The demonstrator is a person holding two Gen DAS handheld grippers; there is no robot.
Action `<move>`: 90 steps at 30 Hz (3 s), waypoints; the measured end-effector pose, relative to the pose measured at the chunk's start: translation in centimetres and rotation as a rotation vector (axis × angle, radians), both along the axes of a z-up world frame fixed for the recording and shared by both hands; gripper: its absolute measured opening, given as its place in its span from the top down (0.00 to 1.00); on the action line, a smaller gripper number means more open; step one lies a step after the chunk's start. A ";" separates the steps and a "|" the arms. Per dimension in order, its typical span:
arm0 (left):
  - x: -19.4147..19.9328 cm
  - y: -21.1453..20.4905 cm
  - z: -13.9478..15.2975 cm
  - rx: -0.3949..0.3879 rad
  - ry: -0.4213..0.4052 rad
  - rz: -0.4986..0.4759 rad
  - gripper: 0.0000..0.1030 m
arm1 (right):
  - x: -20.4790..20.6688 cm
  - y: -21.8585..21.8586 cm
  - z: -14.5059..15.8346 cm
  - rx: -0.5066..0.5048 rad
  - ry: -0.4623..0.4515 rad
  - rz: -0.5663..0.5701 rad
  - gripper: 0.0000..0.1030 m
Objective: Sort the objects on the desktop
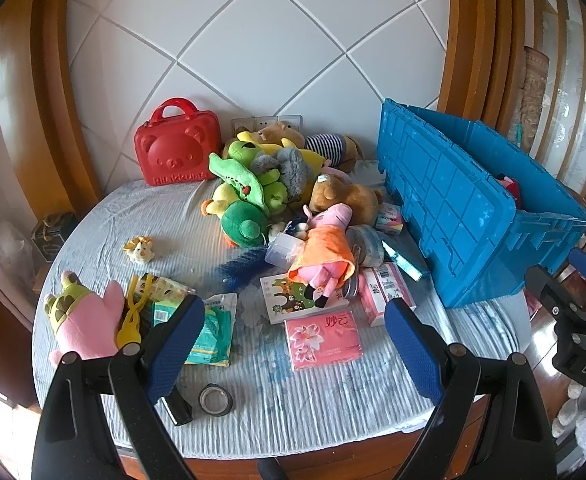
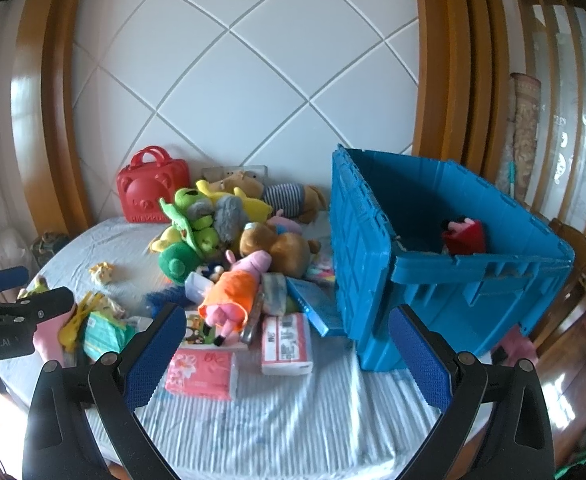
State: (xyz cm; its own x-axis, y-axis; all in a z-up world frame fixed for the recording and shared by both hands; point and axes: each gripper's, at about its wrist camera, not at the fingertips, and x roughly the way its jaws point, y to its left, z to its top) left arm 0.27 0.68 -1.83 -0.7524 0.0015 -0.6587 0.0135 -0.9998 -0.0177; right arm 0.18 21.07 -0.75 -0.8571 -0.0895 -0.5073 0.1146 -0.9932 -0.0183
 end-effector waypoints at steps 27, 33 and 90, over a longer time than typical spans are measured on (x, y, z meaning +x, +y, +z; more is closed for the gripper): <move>-5.6 -3.8 -2.0 0.027 -0.068 0.001 0.10 | -3.0 -1.4 -1.5 -0.009 -0.045 0.001 0.00; -8.0 -6.4 -3.3 0.042 -0.083 -0.014 0.10 | -4.9 -2.1 -2.4 -0.075 -0.059 -0.011 0.00; -43.4 -14.1 -22.7 0.134 -0.426 0.137 0.00 | -36.3 -11.9 -22.6 -0.049 -0.618 0.086 0.21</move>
